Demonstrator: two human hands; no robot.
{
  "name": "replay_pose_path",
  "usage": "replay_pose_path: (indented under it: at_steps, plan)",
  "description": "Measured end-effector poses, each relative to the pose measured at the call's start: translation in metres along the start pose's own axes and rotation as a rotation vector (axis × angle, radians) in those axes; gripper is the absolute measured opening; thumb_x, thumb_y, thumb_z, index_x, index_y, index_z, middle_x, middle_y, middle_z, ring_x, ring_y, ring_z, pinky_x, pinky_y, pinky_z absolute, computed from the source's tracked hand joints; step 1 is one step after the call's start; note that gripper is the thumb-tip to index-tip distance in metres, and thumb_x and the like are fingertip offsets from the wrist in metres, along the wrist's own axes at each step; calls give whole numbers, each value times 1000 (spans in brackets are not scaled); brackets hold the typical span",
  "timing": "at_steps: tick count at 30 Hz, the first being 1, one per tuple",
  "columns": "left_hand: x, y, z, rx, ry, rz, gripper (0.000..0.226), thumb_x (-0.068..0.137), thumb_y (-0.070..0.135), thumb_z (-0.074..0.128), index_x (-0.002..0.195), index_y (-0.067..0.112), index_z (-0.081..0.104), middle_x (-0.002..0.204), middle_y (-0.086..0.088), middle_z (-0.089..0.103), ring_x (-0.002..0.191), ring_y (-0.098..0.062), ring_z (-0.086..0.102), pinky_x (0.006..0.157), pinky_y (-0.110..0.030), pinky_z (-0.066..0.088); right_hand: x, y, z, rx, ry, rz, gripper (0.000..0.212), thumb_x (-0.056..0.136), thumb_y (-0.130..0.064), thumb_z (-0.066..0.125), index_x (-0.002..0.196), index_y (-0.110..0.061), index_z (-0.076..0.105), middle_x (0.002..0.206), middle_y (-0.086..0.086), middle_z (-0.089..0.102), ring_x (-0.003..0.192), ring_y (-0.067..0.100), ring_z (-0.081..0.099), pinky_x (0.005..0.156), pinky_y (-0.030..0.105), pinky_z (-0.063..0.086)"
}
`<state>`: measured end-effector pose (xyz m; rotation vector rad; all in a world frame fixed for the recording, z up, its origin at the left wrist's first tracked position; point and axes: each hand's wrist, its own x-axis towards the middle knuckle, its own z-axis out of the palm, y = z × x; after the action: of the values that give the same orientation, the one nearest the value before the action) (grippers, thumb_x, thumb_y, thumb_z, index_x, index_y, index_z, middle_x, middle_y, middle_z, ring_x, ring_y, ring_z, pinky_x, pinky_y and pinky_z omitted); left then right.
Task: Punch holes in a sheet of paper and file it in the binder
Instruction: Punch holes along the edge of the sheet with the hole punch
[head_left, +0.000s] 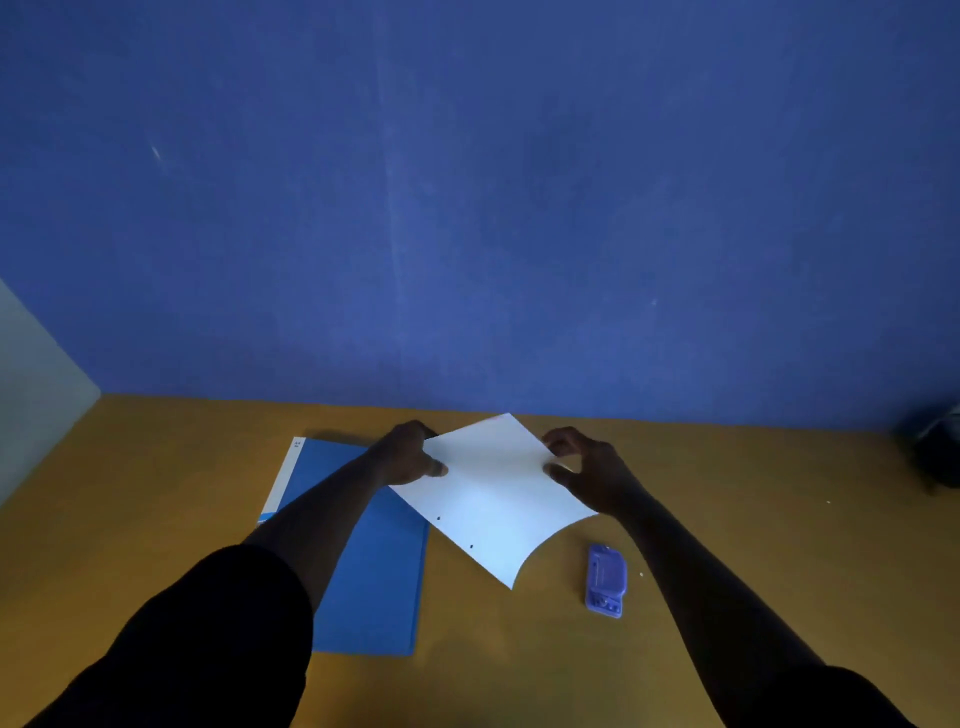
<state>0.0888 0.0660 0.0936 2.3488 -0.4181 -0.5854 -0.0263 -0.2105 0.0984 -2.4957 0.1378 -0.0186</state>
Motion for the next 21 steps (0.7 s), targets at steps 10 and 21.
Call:
replay_pose_path:
  at_steps: [10, 21]
  plan:
    - [10, 2, -26, -370, 96, -67, 53, 59, 28, 91, 106, 22, 68, 99, 0, 74, 89, -19, 70, 69, -36, 60, 13, 4, -1, 6, 84, 136, 16, 91, -26, 64, 93, -10, 65, 83, 5, 68, 76, 24, 61, 65, 30, 45]
    - [0, -23, 65, -655, -23, -391, 5, 86, 18, 69, 91, 16, 67, 102, -13, 70, 91, -27, 68, 72, -37, 58, 18, 44, 29, 438, 81, 515, 16, 89, -6, 66, 95, 8, 69, 97, 26, 72, 76, 25, 63, 68, 35, 48]
